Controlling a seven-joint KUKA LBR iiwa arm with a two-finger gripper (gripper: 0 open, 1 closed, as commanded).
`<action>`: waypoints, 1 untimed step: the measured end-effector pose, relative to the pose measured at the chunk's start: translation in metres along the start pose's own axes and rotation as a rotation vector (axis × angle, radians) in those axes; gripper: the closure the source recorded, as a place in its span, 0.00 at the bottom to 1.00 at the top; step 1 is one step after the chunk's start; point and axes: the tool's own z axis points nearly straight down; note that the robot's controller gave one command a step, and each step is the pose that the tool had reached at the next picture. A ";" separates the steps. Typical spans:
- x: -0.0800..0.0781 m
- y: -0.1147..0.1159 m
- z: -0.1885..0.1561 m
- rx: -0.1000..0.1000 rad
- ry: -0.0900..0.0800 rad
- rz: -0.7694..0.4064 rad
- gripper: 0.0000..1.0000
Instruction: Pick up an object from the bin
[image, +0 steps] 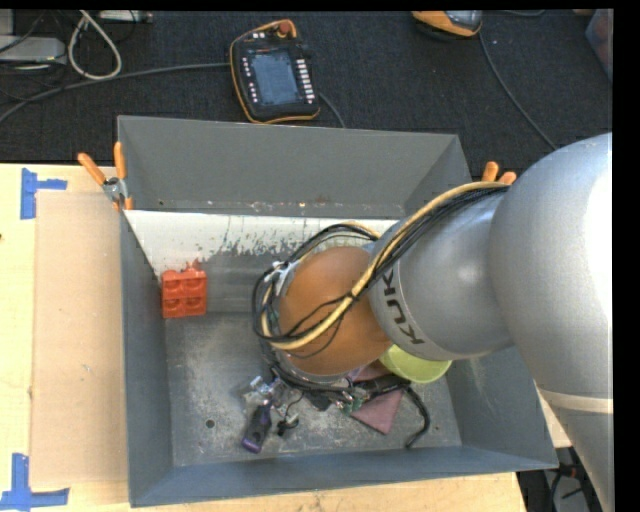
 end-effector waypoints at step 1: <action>0.000 0.000 0.000 0.000 0.000 0.000 1.00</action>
Offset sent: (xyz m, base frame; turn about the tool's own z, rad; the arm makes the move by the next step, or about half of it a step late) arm 0.0000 -0.0002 0.0193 0.0002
